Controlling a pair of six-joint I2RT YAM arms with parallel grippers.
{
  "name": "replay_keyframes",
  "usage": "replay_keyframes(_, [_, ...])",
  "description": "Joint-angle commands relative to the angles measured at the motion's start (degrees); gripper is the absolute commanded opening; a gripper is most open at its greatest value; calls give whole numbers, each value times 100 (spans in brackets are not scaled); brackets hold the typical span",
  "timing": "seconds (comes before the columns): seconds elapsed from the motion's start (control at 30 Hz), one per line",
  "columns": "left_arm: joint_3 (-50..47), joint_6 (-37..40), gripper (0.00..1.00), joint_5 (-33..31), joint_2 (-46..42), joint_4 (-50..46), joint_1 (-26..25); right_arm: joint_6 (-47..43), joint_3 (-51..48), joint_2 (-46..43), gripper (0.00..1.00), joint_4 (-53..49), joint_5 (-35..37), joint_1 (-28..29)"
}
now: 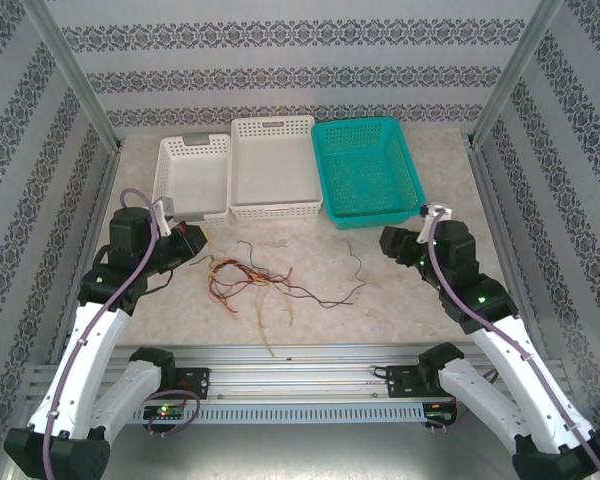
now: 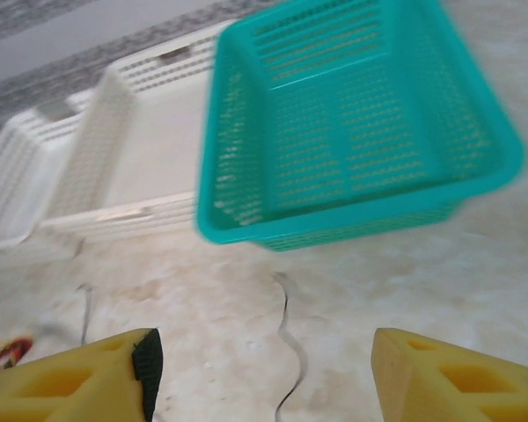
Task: Untangle the cables
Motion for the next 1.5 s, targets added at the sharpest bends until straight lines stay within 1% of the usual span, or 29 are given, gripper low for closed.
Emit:
replay_keyframes(0.0, [-59,-146,0,375,53,719,-105,-401,177,465,66,580,-436,664])
replay_keyframes(0.03, [-93,-162,0,433,61,823,-135,-443,239,705,66,663,-323,985])
replay_keyframes(0.13, [-114,-168,0,432,54,894,-163,-588,317,1440,67,1126,-317,1757])
replay_keyframes(0.23, [-151,-170,0,466,-23,950,-174,-570,354,2177,68,1731,-506,2115])
replay_keyframes(0.27, [-161,-178,0,483,-50,978,-174,-523,359,2382,68,1934,-527,2179])
replay_keyframes(0.33, [-215,-214,0,516,-109,1026,-174,-537,433,2855,70,2402,-854,2275])
replay_keyframes(0.43, [-288,-263,0,553,-182,1106,-173,-548,616,3491,71,2870,-1164,2406])
replay_keyframes(0.53, [-357,-312,0,568,-271,1202,-174,-617,851,4028,71,3044,-1220,2530])
replay_keyframes(0.6, [-366,-328,0,575,-306,1210,-174,-646,962,4332,71,3099,-1136,2595])
replay_keyframes(0.7, [-368,-350,0,558,-357,1228,-178,-625,1137,4759,68,3126,-1138,2632])
replay_keyframes(0.97, [-392,-369,0,538,-367,1248,-176,-254,1162,5311,68,3638,-1475,2834])
replay_keyframes(1.07, [-392,-372,0,515,-377,1271,-180,-190,1193,5546,68,3677,-1491,2943])
replay_keyframes(1.17, [-379,-403,0,508,-382,1308,-175,-69,1190,5770,66,3810,-1481,3045])
replay_keyframes(1.23, [-381,-425,0,522,-396,1341,-177,-13,1193,5912,64,3883,-1465,3080])
replay_keyframes(1.3, [-401,-459,0,531,-412,1368,-181,37,1190,6010,57,3928,-1431,3089])
replay_keyframes(1.37, [-395,-460,0,532,-435,1361,-182,40,1190,6052,41,3939,-1326,3090])
replay_keyframes(1.47, [-379,-433,0,493,-515,1305,-180,2,1173,6035,24,3910,-1141,3090])
